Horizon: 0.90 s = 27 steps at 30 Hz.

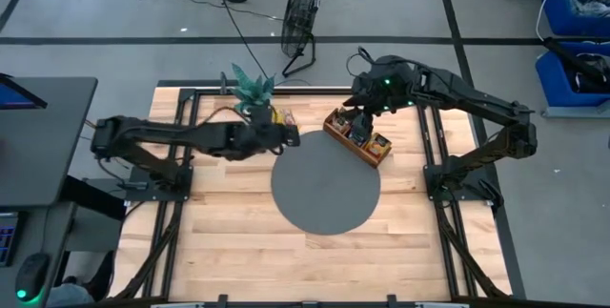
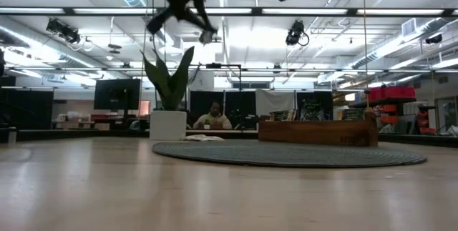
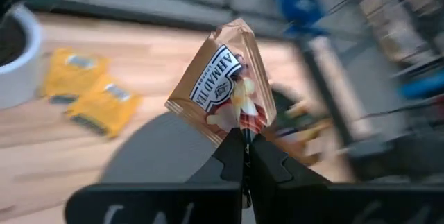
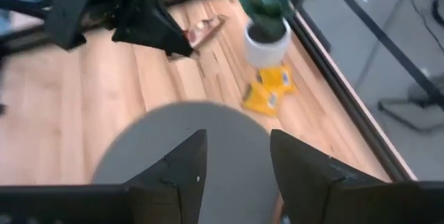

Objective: Pick & Place Tea
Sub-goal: Put the brown tea bag into the left section of the wooden organizer

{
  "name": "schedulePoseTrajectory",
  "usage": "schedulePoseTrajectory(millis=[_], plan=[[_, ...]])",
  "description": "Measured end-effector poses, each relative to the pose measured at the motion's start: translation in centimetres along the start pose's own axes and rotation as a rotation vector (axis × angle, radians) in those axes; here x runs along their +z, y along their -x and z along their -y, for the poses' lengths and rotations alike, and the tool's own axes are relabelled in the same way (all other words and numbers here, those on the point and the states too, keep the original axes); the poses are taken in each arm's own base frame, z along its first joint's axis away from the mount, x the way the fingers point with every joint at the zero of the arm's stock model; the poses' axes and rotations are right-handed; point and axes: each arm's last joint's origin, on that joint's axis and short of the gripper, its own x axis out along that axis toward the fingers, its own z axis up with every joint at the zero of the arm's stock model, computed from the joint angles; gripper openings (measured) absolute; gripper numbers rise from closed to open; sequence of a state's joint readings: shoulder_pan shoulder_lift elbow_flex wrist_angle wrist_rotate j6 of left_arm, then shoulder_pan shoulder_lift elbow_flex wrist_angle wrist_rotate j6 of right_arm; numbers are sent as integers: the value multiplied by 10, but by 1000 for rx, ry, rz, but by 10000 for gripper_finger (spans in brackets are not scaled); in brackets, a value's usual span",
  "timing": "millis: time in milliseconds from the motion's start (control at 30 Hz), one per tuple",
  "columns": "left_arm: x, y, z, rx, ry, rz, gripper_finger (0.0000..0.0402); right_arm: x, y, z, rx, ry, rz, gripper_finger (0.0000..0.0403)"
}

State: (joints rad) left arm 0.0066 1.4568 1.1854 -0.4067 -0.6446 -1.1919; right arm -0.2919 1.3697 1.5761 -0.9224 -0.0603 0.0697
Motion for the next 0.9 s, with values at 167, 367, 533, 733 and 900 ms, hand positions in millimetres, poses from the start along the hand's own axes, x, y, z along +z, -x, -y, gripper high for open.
schedulePoseTrajectory(millis=[167, 367, 533, 733, 900], plan=[[22, 25, 7, -120, 98, 54, 5, 17, 2, -12, 178, 115, 176, 165], [40, 42, 16, -245, 217, 125, 5, 29, 6, -29, 241, 320, 346, 165], [48, 45, 25, -337, 311, 187, 7, 28, -9, -37, 238, 500, 330, 165], [51, 47, 28, -379, 366, 199, 5, 26, -22, -49, 79, 607, 288, 162], [52, 46, 28, -390, 466, 184, 9, 32, -26, -66, -134, 840, 339, 153]])
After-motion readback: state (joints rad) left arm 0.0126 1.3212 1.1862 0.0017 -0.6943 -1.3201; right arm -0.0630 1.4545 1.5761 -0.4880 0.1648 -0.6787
